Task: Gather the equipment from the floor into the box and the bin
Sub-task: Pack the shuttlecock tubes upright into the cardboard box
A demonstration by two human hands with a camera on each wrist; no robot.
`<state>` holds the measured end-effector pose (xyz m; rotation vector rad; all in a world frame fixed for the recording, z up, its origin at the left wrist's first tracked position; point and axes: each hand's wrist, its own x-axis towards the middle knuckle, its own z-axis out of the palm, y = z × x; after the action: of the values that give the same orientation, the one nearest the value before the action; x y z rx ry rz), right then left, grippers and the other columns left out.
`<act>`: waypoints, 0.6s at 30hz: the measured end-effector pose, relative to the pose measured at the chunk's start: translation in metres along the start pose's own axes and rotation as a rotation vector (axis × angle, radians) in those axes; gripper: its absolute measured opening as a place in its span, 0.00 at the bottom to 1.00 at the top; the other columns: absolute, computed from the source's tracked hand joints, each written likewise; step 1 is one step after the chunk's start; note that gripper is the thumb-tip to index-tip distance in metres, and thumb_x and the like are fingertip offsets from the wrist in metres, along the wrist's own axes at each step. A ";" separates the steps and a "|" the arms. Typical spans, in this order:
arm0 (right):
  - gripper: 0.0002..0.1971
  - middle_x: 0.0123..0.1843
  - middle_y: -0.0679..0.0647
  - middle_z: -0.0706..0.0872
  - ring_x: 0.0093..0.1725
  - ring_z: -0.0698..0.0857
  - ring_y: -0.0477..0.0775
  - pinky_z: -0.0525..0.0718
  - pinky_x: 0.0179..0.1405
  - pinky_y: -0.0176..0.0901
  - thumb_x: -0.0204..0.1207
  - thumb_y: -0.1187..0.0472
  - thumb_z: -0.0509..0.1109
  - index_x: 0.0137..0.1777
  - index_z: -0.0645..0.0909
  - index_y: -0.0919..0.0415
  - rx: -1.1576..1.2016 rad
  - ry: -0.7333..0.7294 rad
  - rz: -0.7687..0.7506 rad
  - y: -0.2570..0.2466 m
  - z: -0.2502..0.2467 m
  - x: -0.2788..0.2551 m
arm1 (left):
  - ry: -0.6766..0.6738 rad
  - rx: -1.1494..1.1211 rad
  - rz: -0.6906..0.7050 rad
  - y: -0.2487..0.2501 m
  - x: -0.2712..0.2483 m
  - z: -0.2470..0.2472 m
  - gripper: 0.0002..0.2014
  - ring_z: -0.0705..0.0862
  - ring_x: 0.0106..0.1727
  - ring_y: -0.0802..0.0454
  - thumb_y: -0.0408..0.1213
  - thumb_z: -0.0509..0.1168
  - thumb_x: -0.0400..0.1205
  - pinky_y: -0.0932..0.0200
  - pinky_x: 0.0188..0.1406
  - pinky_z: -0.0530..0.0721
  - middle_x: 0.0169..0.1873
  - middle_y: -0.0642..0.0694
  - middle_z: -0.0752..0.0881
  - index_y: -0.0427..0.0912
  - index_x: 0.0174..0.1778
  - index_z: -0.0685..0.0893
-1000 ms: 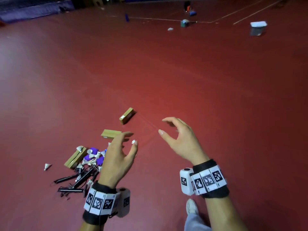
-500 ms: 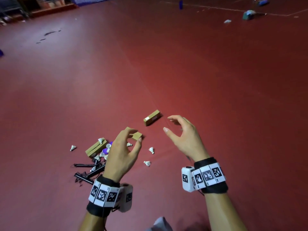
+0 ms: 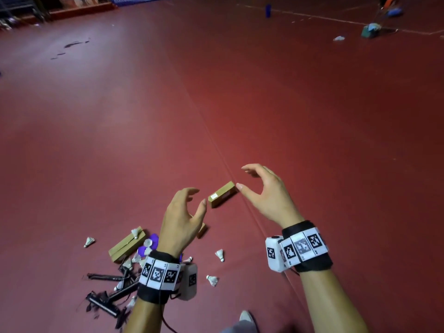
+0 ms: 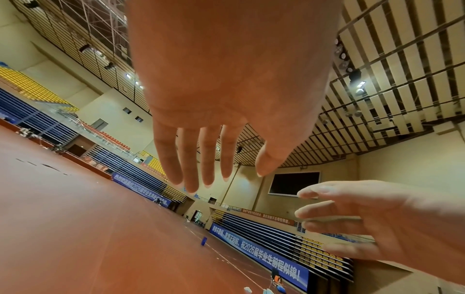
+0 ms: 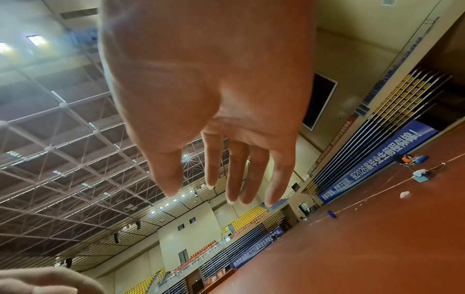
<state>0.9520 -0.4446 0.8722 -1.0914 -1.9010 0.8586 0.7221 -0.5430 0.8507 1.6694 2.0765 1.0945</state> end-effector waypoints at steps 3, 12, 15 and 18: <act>0.19 0.63 0.39 0.84 0.67 0.82 0.38 0.81 0.69 0.40 0.78 0.49 0.79 0.67 0.81 0.42 -0.003 0.005 0.011 0.013 0.004 0.057 | -0.026 0.022 0.021 -0.003 0.069 0.008 0.17 0.84 0.63 0.61 0.52 0.67 0.86 0.47 0.62 0.87 0.64 0.59 0.84 0.54 0.69 0.81; 0.20 0.62 0.41 0.84 0.65 0.82 0.37 0.78 0.65 0.31 0.77 0.49 0.79 0.67 0.81 0.42 0.006 -0.086 -0.002 0.069 0.038 0.211 | 0.014 0.075 -0.032 -0.026 0.220 0.036 0.17 0.83 0.63 0.60 0.53 0.67 0.86 0.47 0.60 0.88 0.65 0.56 0.84 0.53 0.69 0.80; 0.20 0.62 0.40 0.84 0.65 0.82 0.37 0.79 0.68 0.37 0.77 0.48 0.79 0.68 0.80 0.42 0.035 -0.148 -0.022 0.092 0.053 0.274 | 0.065 0.094 -0.091 -0.040 0.268 0.048 0.18 0.83 0.64 0.59 0.53 0.67 0.86 0.47 0.61 0.88 0.66 0.55 0.85 0.51 0.69 0.80; 0.21 0.63 0.41 0.84 0.65 0.82 0.39 0.80 0.69 0.39 0.77 0.48 0.80 0.68 0.80 0.42 0.049 -0.236 -0.060 0.119 0.072 0.342 | 0.129 0.114 -0.164 -0.057 0.318 0.062 0.19 0.84 0.64 0.58 0.54 0.67 0.85 0.47 0.61 0.88 0.66 0.54 0.85 0.51 0.69 0.80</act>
<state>0.8192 -0.1016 0.8363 -0.9324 -2.0823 1.0317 0.6218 -0.2293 0.8472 1.4806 2.3507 1.0752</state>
